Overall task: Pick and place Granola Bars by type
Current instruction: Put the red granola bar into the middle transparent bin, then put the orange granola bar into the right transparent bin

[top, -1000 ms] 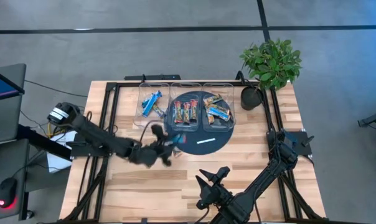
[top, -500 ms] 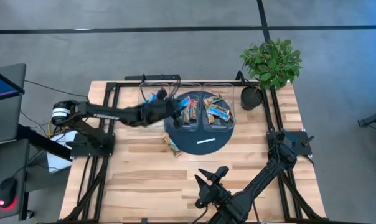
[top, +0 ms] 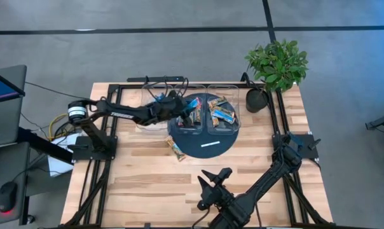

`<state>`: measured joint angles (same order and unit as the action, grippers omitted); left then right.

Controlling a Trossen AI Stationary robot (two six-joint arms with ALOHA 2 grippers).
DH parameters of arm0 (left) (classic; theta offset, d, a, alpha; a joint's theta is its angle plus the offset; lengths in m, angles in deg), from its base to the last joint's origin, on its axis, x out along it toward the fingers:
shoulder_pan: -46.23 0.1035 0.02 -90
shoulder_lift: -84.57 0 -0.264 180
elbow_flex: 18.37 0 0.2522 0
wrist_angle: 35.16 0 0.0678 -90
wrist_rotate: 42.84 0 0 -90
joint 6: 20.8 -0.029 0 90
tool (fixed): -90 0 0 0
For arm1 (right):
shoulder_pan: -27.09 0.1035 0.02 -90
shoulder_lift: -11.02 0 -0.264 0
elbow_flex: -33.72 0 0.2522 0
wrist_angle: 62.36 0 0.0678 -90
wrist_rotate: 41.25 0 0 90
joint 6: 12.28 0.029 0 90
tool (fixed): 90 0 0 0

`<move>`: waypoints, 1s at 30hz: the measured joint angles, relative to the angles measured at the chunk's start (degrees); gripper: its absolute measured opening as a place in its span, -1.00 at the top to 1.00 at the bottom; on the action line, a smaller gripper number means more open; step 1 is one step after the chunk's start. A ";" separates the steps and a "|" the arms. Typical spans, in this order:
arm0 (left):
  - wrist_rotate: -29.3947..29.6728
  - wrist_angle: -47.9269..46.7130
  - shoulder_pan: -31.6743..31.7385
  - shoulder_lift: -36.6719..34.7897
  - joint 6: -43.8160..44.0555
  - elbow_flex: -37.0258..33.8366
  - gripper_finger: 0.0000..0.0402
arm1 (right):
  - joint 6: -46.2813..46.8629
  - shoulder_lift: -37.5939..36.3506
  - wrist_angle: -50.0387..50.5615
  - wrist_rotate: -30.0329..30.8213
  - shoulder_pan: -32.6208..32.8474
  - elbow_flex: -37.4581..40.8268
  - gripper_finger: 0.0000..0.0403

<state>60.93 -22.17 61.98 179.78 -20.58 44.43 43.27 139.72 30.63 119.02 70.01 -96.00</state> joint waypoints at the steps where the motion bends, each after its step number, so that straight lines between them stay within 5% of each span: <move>1: 0.01 0.01 0.00 0.31 -0.22 0.00 0.27 | 0.00 0.00 -0.01 -0.04 0.02 0.00 0.35; 11: 0.24 0.11 -0.31 -0.73 -2.14 0.00 0.03 | 0.00 0.00 -0.03 -0.05 -0.05 0.00 0.35; 19: 0.42 -2.58 -2.94 -9.80 -6.88 0.01 0.01 | 0.00 0.00 -0.13 -0.07 -0.54 0.00 0.35; 30: 0.42 -29.22 -10.08 -33.20 -8.50 0.04 0.01 | 0.04 0.00 -0.64 -1.80 -2.12 0.00 0.35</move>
<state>61.36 -51.38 51.89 146.58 -29.08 44.47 43.31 139.72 29.99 117.22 67.89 -96.00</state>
